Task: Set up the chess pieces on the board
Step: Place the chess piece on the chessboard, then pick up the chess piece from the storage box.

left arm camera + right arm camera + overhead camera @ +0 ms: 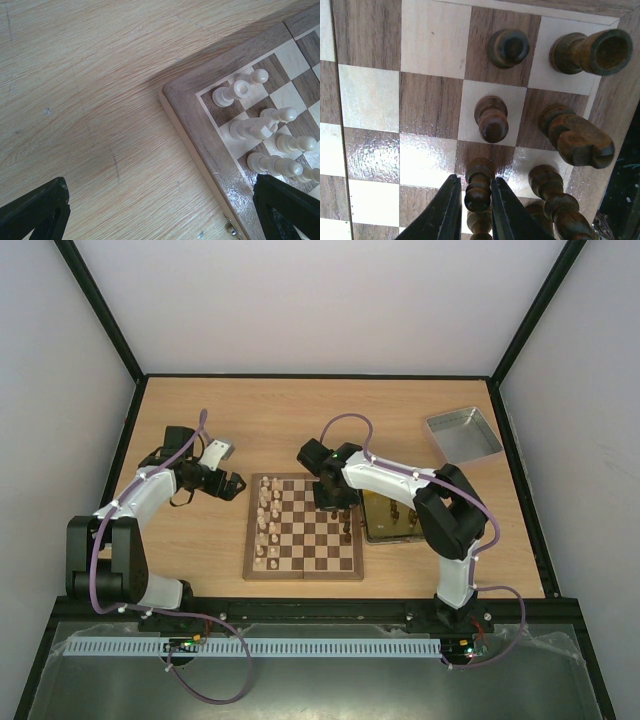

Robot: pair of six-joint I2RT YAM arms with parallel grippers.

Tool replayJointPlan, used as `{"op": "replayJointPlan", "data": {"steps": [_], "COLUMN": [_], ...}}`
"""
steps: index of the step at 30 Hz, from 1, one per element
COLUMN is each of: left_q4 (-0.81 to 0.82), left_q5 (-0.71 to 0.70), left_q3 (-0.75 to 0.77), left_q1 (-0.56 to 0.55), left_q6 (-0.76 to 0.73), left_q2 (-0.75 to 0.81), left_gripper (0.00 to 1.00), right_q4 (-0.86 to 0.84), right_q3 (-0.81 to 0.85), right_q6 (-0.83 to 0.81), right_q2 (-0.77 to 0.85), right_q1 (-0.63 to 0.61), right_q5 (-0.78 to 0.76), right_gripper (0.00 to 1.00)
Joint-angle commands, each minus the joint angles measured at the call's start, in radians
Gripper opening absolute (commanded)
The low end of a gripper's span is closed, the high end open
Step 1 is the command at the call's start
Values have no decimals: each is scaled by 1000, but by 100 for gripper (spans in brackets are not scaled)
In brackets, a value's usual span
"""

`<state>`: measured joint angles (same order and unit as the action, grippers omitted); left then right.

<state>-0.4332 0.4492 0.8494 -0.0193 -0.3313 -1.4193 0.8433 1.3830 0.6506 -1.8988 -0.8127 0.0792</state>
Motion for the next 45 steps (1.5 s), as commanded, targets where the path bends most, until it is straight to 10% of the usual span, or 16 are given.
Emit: {"op": "replayJointPlan", "data": {"steps": [1,30,45], "left_q4": [-7,-13,-4], "left_q5": [13,14,2], "left_q3": [-10,-8,-9], "left_q1": [-5,-5,-5], "left_q6": [-11,-9,0], "left_q2": [-7,-2,9], "left_gripper": [100,100,100], "right_q4": [37,162,11], "right_q3": [25,115,-235], "right_q6": [-7,7,-60], "right_q2": [15,177,349], "right_q1": [2,17,336], "right_q5": [-11,-77,-40], "right_gripper": [17,20,20]}}
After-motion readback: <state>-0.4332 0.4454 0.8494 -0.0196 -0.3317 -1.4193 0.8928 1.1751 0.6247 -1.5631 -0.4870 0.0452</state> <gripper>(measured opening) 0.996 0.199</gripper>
